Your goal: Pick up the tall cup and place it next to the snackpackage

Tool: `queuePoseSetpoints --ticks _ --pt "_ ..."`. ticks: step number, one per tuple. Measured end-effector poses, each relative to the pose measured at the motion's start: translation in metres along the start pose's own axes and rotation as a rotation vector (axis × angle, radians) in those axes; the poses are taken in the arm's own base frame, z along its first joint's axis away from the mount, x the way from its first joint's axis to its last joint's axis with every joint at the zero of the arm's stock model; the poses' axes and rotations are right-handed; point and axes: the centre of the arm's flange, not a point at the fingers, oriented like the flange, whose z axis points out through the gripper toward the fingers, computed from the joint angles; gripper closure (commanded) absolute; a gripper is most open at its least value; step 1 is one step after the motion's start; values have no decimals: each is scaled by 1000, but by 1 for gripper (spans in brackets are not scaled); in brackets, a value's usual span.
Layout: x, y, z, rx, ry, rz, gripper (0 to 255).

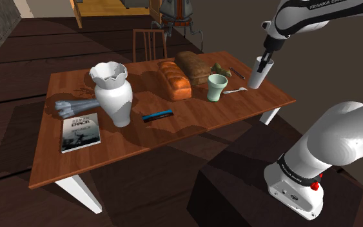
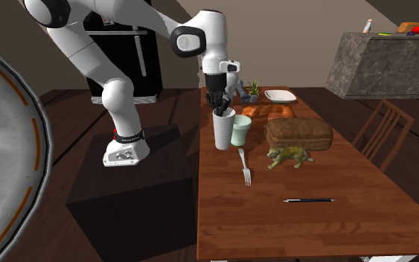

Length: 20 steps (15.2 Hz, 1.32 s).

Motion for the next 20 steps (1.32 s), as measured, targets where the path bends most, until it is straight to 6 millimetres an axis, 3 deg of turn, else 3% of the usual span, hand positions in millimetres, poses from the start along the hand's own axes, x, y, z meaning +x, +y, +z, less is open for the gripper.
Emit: queuePoseSetpoints --ticks 19,20 --pt "2 11 -98 0 0 0 255" --pt "7 5 -102 0 0 0 255"
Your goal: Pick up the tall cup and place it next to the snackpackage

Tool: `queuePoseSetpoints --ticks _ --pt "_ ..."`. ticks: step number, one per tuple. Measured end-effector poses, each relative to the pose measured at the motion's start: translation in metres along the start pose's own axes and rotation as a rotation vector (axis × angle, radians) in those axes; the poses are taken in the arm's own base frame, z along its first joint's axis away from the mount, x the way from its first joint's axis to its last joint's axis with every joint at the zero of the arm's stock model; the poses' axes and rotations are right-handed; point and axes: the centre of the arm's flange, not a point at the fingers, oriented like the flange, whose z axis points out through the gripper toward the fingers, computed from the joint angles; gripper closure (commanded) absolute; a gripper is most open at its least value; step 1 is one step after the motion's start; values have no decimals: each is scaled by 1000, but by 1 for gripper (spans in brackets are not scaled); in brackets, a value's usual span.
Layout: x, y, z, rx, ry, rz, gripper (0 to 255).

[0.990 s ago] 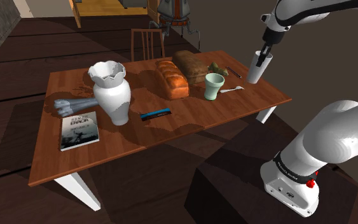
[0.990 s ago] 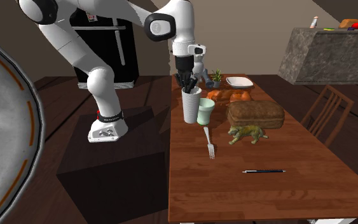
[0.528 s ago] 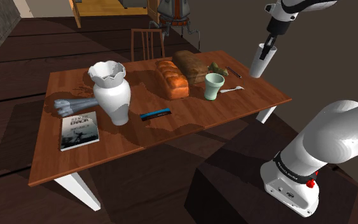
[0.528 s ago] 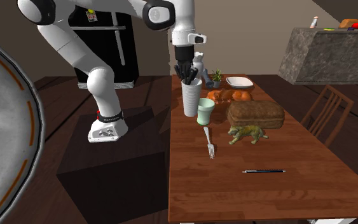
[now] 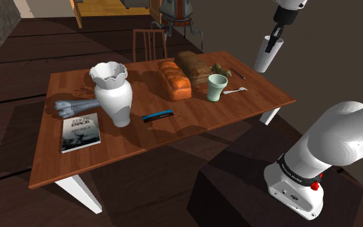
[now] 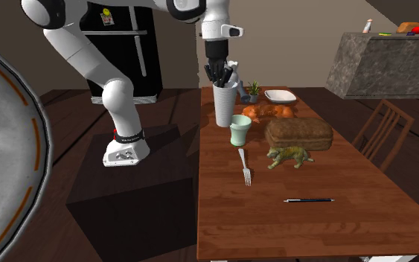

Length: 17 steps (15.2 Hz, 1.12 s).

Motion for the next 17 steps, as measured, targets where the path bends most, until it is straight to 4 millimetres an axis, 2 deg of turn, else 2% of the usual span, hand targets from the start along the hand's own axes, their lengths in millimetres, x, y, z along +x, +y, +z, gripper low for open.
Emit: queuePoseSetpoints --ticks 6,14,17 --pt "37 -58 -8 0 0 -1 255" --pt "96 -148 -20 -1 0 -1 255" --pt "117 -180 -17 -1 -1 -1 255"
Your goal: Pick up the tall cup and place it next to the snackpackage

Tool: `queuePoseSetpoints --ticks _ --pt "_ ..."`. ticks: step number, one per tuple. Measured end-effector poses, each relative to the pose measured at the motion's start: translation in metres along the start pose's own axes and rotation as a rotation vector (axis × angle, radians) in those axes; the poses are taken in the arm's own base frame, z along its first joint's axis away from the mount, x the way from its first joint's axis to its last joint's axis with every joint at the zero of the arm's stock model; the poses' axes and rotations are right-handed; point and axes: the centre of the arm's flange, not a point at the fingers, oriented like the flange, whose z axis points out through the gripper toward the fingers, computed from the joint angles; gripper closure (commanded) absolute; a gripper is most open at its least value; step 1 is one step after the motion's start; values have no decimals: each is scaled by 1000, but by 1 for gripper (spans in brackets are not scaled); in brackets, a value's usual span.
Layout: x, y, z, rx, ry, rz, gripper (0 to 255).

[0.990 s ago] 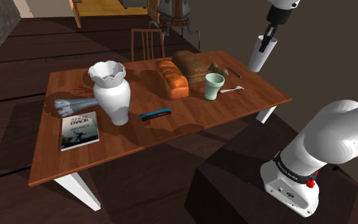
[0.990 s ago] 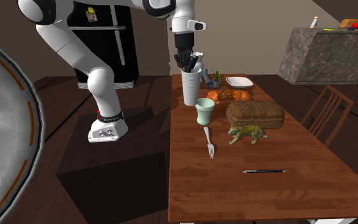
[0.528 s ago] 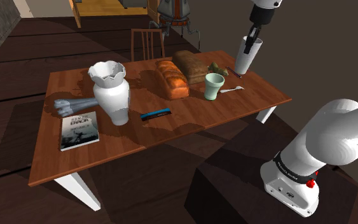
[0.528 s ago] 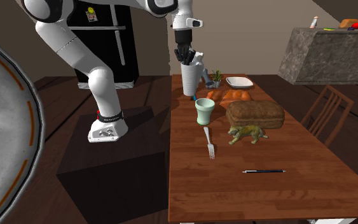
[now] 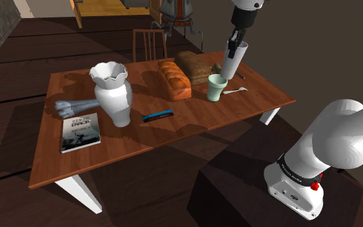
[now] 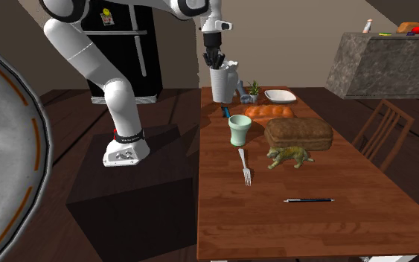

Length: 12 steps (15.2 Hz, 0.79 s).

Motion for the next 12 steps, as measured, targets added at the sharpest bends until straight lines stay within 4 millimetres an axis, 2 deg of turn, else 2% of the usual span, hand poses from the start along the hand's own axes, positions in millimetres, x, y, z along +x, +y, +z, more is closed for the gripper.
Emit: queuePoseSetpoints --ticks 9,10,12 --pt "67 -101 -8 0 0 0 255" --pt "77 -111 -10 0 0 0 255" --pt "80 -121 -6 0 0 0 255"
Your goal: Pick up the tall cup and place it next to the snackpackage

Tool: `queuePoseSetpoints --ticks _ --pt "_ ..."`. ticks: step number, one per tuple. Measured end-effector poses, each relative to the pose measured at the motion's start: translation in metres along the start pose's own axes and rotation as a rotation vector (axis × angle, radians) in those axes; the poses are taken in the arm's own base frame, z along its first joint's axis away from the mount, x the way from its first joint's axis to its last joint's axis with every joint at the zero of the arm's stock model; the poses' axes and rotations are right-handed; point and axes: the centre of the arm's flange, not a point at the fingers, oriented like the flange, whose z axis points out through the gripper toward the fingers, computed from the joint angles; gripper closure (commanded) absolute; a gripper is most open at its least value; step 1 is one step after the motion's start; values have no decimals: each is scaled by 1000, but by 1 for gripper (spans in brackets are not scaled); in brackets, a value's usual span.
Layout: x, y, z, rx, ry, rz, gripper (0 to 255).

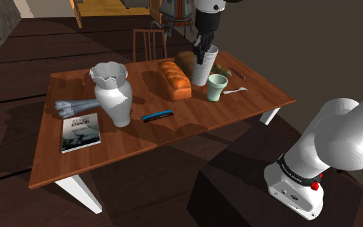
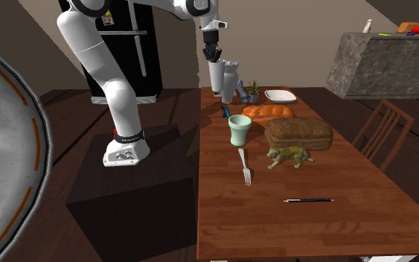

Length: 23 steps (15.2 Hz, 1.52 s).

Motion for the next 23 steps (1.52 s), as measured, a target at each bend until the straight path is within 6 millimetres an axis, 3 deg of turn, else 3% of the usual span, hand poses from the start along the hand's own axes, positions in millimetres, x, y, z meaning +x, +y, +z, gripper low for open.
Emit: queuePoseSetpoints --ticks 23 --pt "-1 -14 121 0 0 1 255"
